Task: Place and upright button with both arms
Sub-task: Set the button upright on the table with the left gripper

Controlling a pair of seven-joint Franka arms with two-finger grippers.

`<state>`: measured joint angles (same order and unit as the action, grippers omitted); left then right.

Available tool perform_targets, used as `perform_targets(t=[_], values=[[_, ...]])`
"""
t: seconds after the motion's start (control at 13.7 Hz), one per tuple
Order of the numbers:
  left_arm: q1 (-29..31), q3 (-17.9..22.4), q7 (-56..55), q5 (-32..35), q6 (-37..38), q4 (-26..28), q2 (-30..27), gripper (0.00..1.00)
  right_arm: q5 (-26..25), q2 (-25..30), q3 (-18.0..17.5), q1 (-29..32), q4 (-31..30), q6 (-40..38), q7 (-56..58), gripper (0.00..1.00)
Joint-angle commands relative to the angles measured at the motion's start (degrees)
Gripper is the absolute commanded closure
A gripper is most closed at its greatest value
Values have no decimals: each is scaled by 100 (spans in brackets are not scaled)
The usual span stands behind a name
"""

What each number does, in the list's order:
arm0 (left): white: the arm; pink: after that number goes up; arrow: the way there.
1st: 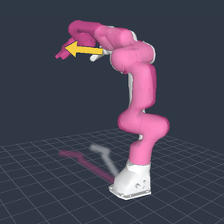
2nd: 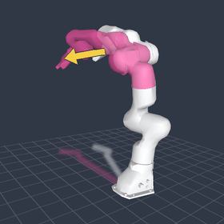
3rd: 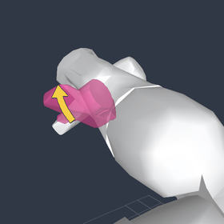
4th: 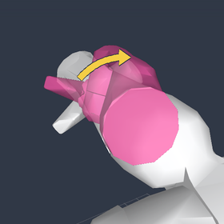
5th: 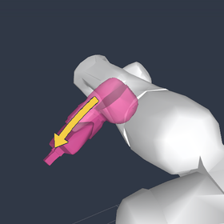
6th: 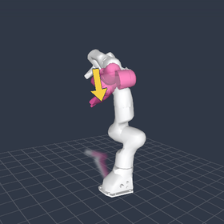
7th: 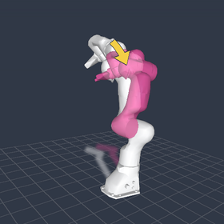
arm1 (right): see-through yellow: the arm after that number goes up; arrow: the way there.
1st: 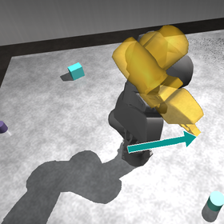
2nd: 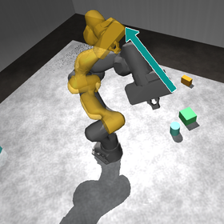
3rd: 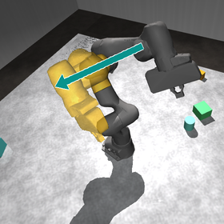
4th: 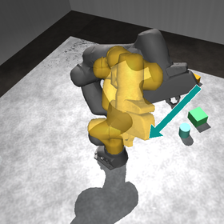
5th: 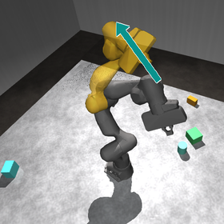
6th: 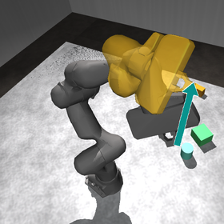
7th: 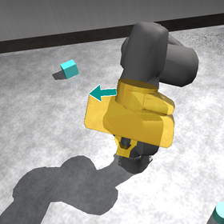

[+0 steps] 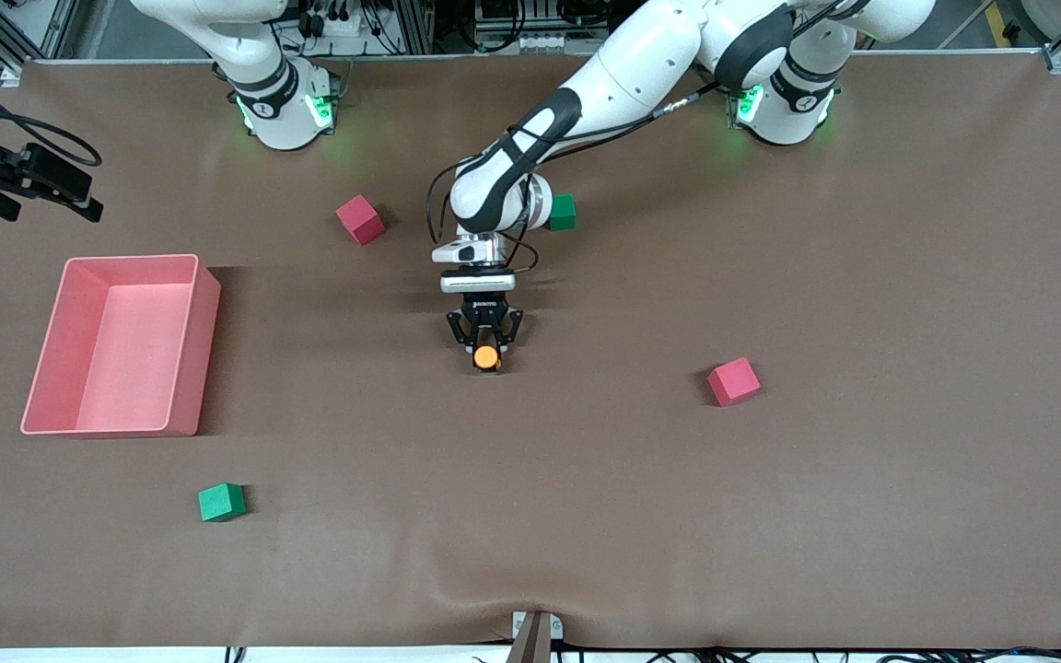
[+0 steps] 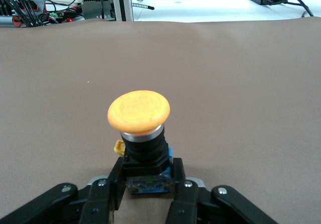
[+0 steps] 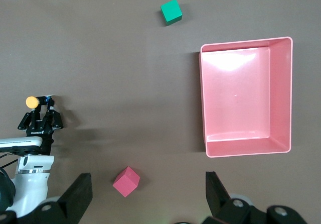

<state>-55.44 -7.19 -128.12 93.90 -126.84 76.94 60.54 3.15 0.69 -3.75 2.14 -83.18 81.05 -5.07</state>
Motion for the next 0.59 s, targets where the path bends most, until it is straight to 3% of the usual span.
perform_targets(t=[0.0,0.07,0.29,0.51], values=[[15,-63,-275,296,-34,-320,239,76,89,-26,-64,137,48,-2,76,0],[15,-63,-275,287,-34,-277,230,1,89,-26,-64,137,48,-2,76,0],[-28,-133,-205,-124,54,-30,55,0,89,-26,-64,137,48,7,76,0],[-388,-142,40,-1316,220,5,-226,0,89,-26,-64,137,48,-2,67,0]])
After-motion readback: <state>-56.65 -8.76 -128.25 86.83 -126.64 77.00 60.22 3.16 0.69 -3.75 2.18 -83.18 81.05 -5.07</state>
